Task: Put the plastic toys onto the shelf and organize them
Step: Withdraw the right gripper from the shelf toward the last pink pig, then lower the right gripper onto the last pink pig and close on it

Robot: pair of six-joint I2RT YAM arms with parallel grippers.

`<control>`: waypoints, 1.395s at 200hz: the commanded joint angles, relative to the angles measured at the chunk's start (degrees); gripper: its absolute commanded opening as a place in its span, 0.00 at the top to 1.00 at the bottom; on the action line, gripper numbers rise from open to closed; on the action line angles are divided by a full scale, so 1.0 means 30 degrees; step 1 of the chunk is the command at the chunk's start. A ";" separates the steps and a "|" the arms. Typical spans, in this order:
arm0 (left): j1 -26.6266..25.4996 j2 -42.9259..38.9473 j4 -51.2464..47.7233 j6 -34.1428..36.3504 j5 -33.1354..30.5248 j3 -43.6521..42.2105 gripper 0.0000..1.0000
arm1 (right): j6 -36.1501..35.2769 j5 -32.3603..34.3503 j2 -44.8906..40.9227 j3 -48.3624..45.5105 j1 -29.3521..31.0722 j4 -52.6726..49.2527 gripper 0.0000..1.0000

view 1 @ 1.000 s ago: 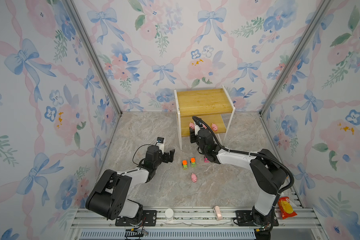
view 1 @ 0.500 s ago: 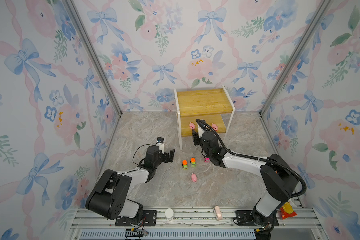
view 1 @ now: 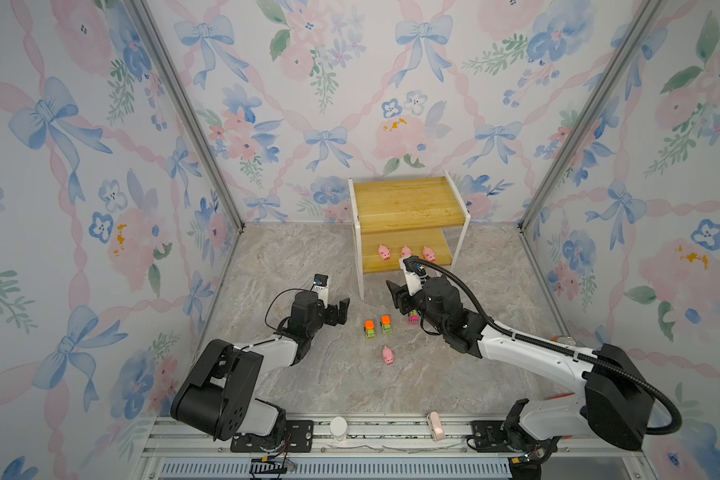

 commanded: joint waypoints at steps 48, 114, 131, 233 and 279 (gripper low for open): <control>-0.0110 -0.0368 -0.0006 0.0021 0.0425 -0.0391 0.02 | 0.4229 -0.1453 -0.0525 -0.4000 0.4343 -0.3923 0.36; -0.0155 -0.0362 -0.0006 0.0072 0.0949 -0.0452 0.02 | 0.6388 -0.1128 0.2303 -0.5107 0.5832 -0.0988 0.35; -0.0177 -0.0488 -0.0005 0.0160 0.0831 -0.0506 0.02 | 0.6552 -0.1077 0.3164 -0.5107 0.5843 -0.0164 0.35; -0.0185 0.0039 -0.0071 0.0165 0.1364 -0.0248 0.02 | 0.6971 -0.0811 0.4342 -0.6433 0.4773 0.2579 0.44; -0.0211 0.0387 -0.0064 0.0160 0.1306 -0.0100 0.02 | 0.6976 -0.1404 0.5165 -0.6582 0.4335 0.3597 0.50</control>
